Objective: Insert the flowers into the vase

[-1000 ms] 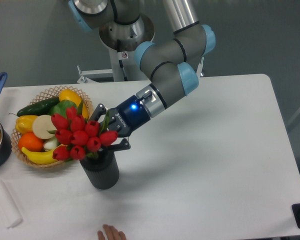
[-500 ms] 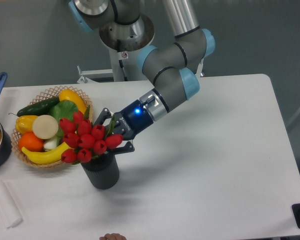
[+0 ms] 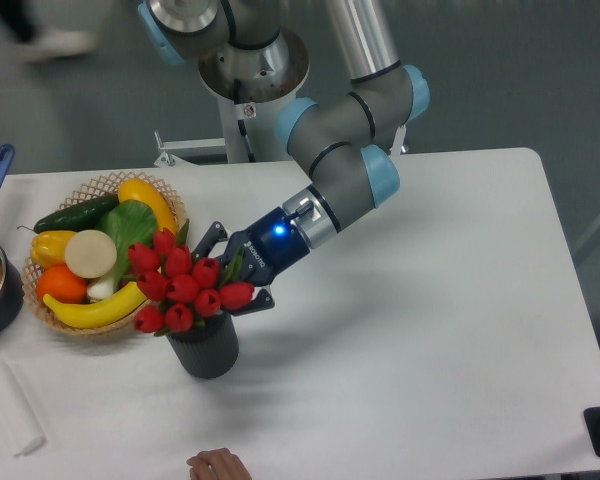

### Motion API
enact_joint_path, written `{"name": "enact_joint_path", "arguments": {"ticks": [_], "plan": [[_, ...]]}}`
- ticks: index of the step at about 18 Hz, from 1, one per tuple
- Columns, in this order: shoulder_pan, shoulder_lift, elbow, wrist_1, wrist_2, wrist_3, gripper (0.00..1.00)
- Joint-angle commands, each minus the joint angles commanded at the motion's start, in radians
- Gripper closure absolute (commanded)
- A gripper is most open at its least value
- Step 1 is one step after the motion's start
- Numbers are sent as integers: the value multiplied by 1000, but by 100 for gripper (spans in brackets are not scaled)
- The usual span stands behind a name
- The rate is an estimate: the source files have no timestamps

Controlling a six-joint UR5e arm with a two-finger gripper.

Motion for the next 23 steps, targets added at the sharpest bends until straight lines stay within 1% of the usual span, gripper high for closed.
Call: {"name": "enact_joint_path", "arguments": {"ticks": [1,2,3,5,11,13,16,18,20,22,23], "plan": [[2,2,0,0,0,-2,24],[2,2,0,0,0,-2,16],[2,2,0,0,0,-2,6],[3,3,0,0,0,-2,0],[15,12,0,3,6,20,0],[21,26,-6,3,59,55,0],[47,81,-17,0,178,54,0],[77,104,-23,-2,201,45,0],[118,139,-46,-3,202,29,0],[149,190,-57,-5,222,31,0],[161,219,-55,-5,268,29,0]]}}
